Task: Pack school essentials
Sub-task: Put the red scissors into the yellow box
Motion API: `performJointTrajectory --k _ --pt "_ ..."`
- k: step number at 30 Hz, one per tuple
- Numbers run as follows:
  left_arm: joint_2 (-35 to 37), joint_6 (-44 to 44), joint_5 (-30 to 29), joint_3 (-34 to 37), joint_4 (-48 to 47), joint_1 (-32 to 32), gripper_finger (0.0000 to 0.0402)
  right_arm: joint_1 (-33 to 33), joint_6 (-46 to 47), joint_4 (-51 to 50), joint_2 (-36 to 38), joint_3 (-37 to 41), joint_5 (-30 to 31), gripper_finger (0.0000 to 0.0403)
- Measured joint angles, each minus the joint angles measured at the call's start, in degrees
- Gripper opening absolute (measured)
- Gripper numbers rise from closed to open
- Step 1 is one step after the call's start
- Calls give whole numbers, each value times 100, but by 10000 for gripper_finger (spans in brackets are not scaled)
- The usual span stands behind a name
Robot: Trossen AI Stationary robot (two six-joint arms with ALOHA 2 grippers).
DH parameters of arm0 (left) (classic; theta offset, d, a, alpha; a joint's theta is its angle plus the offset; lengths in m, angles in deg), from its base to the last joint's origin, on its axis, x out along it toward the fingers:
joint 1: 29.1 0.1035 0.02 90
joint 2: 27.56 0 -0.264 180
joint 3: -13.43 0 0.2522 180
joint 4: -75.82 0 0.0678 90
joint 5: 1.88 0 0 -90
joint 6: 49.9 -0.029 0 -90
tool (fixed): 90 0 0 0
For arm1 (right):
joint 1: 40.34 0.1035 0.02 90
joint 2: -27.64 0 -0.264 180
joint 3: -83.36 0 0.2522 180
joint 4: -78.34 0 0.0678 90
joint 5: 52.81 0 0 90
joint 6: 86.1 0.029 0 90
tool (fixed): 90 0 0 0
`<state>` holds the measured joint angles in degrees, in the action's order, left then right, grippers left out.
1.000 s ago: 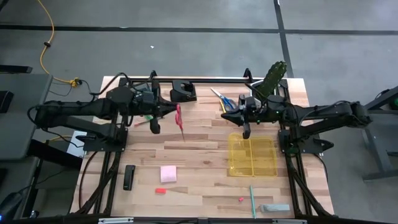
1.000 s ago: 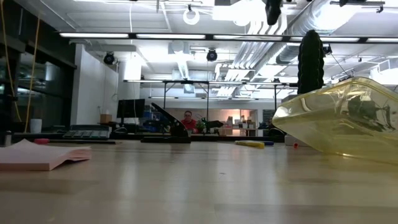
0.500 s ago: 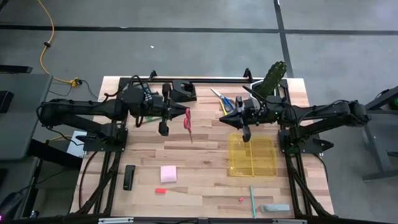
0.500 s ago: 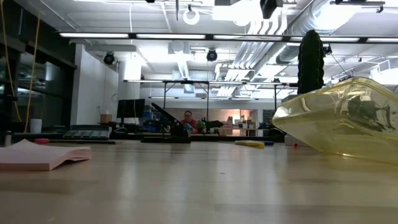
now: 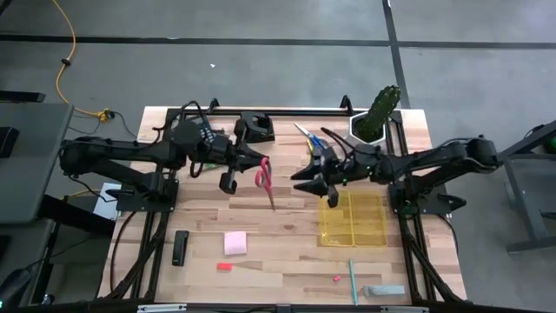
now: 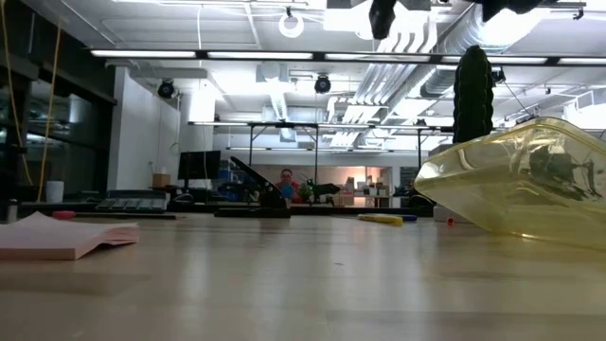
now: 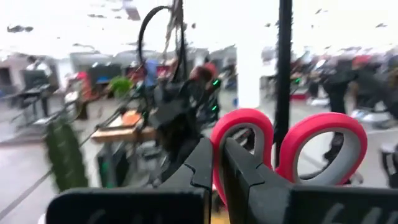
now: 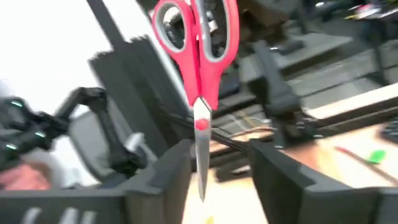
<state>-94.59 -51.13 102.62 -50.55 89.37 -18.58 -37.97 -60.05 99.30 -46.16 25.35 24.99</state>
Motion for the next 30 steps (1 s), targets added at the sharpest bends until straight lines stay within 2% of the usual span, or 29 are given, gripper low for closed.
performJointTrajectory --k 5,13,17,30 --pt "-516 287 73 1 910 -24 0 -48 582 1065 -526 0 -451 201" --pt "-1058 559 79 -11 1669 -15 0 -48 1267 2063 -1052 2 -823 204" --pt "-1232 559 86 -95 1614 -15 0 -48 1407 2342 -1131 2 -823 204" --pt "-1418 422 74 -299 1474 62 0 -7 1510 2324 -1135 2 -841 198"
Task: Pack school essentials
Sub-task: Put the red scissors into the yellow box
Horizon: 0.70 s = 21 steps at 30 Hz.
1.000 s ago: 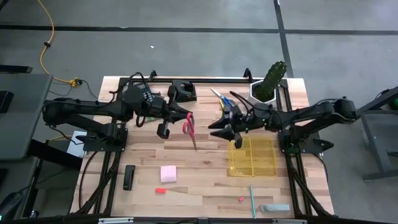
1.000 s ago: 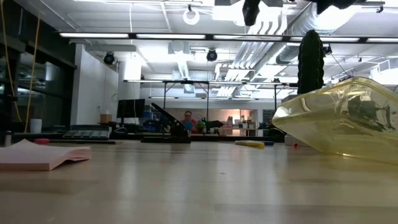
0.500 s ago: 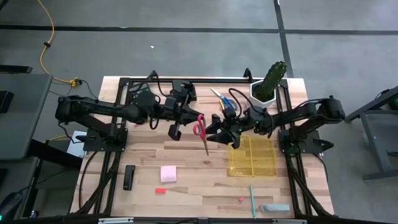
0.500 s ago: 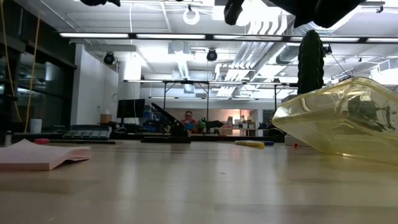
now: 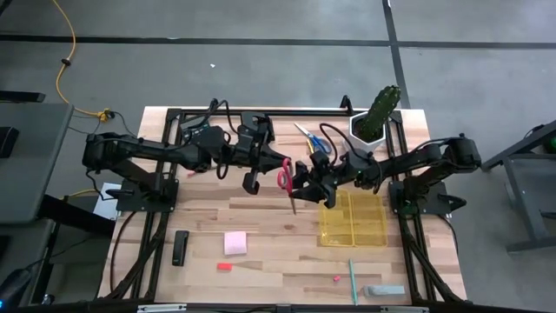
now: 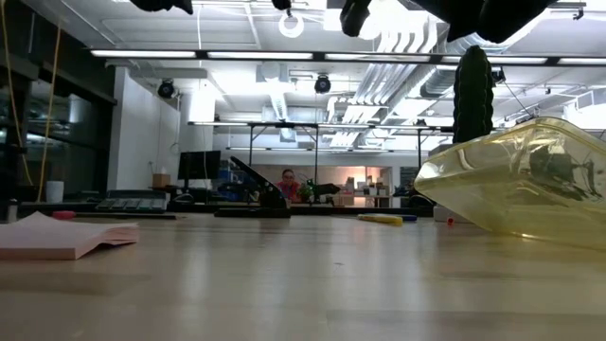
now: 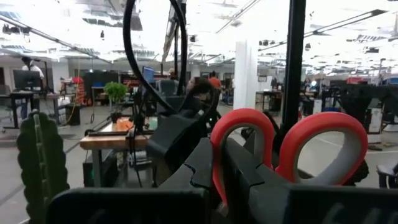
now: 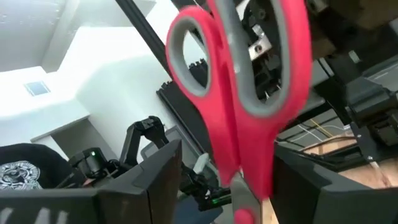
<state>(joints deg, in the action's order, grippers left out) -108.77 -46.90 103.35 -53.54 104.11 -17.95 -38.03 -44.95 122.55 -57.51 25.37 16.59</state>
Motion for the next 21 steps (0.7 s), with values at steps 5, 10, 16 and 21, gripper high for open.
performJointTrajectory --k 5,10,16,21 --pt "0 4 -2 0 18 8 0 -2 -20 7 -1 2 0 146" --pt "1 275 139 0 -4 6 0 -6 -149 1 -2 4 -162 61" --pt "13 283 151 0 -11 -1 19 -22 -87 -12 -4 6 -236 17" --pt "20 283 -82 2 -233 17 54 -10 -87 17 0 5 -414 13"
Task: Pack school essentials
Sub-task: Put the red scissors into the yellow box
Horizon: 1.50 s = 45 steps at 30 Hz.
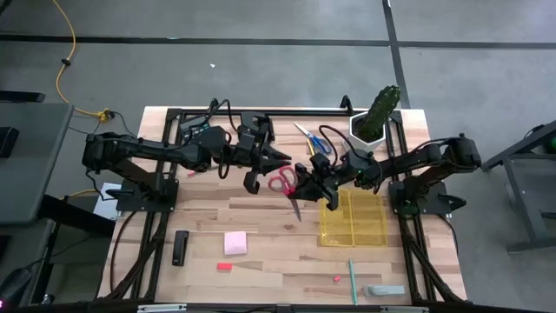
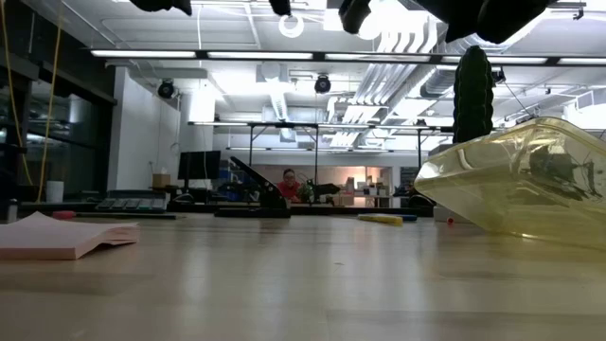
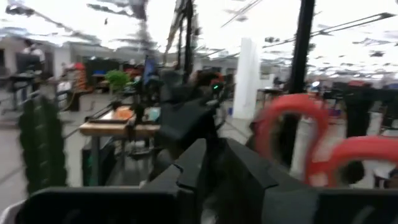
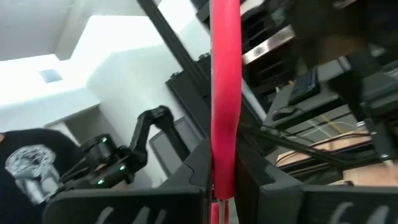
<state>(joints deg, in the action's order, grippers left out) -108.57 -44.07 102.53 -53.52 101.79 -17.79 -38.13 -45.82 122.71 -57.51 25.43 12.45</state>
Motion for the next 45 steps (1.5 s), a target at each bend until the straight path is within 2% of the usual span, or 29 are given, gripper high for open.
performJointTrajectory --k 3,8,11,15,20,23,29,34,40,45 --pt "157 0 -4 2 -491 41 81 -32 5 -4 46 1 -271 7" --pt "914 -328 50 9 -2140 199 116 -57 -510 -77 457 -1 -431 5" --pt "1574 -450 22 9 -2972 309 123 -178 -1074 -786 947 -1 -466 5" --pt "2492 -395 -43 9 -3844 388 120 -413 -1883 -2486 1753 -1 23 5" --pt "3334 -223 -680 14 -4810 149 105 -524 -2700 -4081 2703 -1 1370 5" --pt "3727 -53 -989 223 -4842 -154 95 -465 -2899 -4275 3061 -1 2048 5" --pt "4157 422 -1665 1136 -3890 -800 83 -92 -3354 -4246 3187 -1 2842 5" --pt "4203 478 -1990 1408 -3591 -1075 79 49 -3500 -4113 3047 -1 3059 5" --pt "4205 148 -2037 1405 -3354 -1047 78 -40 -3583 -3989 3032 -1 3078 7" --pt "4205 151 -2469 1405 -3329 -1047 78 -71 -3532 -3986 3032 -1 3078 5"
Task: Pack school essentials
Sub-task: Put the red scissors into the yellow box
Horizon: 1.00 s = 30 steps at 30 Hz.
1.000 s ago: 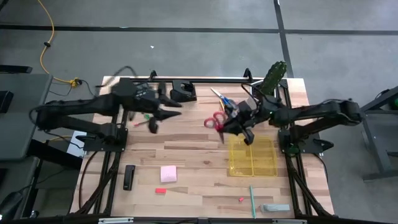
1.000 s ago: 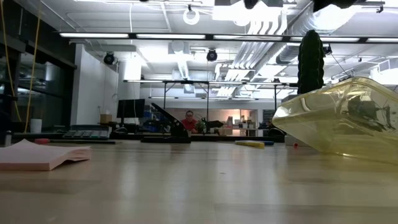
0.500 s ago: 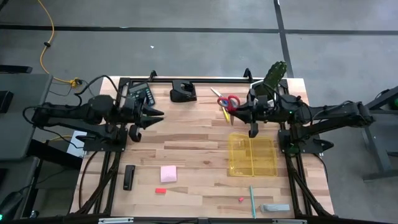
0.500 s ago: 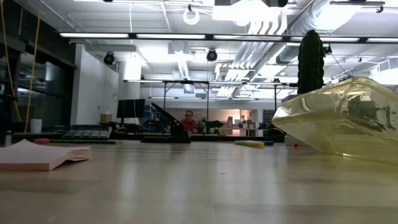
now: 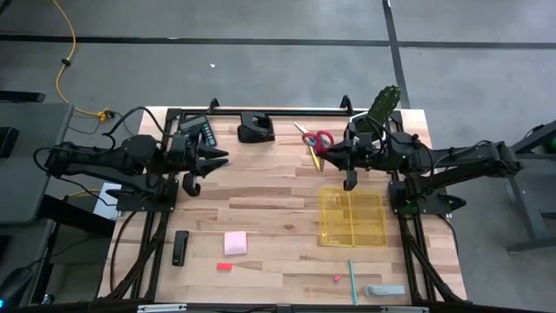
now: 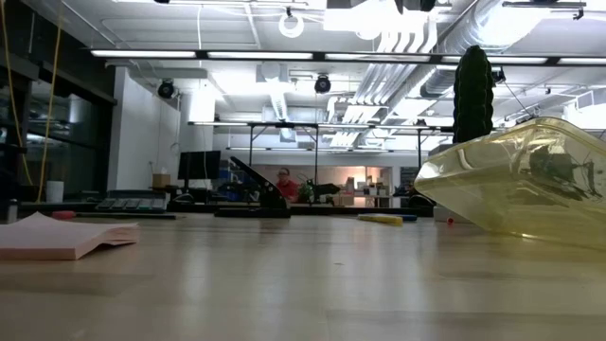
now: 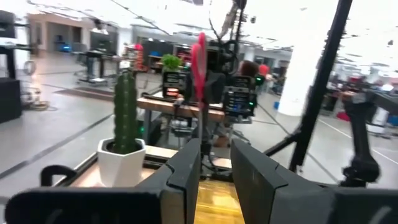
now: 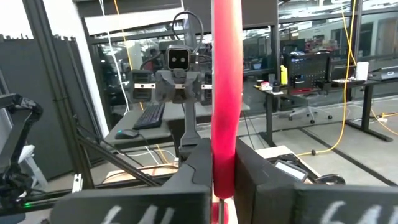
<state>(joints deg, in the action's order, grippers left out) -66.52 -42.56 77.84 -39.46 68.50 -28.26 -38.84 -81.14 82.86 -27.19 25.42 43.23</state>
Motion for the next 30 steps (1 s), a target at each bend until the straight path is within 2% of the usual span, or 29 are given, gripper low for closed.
performJointTrajectory --k 10,18,23,30 --pt "0 -2 -45 0 -1 0 78 2 67 -1 0 0 -26 5" --pt "0 -2 -44 -2 44 0 78 4 946 -303 0 0 -249 5" --pt "0 0 -44 -2 44 0 78 240 1980 -1609 -50 0 -378 5" --pt "-2 13 -45 -2 44 0 79 1056 3954 -3930 -208 0 405 5"
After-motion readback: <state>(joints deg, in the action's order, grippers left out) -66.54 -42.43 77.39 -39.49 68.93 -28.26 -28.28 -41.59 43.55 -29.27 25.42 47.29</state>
